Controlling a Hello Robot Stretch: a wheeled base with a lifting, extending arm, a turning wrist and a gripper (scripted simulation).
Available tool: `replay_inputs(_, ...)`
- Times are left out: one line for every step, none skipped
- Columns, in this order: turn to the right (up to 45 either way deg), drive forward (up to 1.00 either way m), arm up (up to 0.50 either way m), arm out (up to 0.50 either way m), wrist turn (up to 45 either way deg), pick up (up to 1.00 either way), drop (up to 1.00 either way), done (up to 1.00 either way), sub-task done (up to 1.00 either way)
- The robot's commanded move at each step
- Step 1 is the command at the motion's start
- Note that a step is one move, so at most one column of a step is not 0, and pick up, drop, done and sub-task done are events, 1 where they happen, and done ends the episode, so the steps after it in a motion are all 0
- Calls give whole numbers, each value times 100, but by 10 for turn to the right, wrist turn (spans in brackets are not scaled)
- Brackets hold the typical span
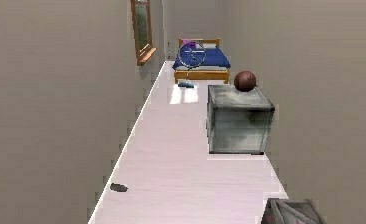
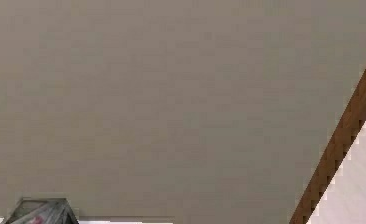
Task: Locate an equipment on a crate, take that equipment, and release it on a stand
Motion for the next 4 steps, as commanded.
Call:
replay_inputs(0,15,0,0,0,0,0,0,0)
replay_inputs(90,0,0,0,0,0,0,0,0)
replay_inputs(0,85,0,0,0,0,0,0,0)
replay_inputs(60,0,0,0,0,0,0,0,0)
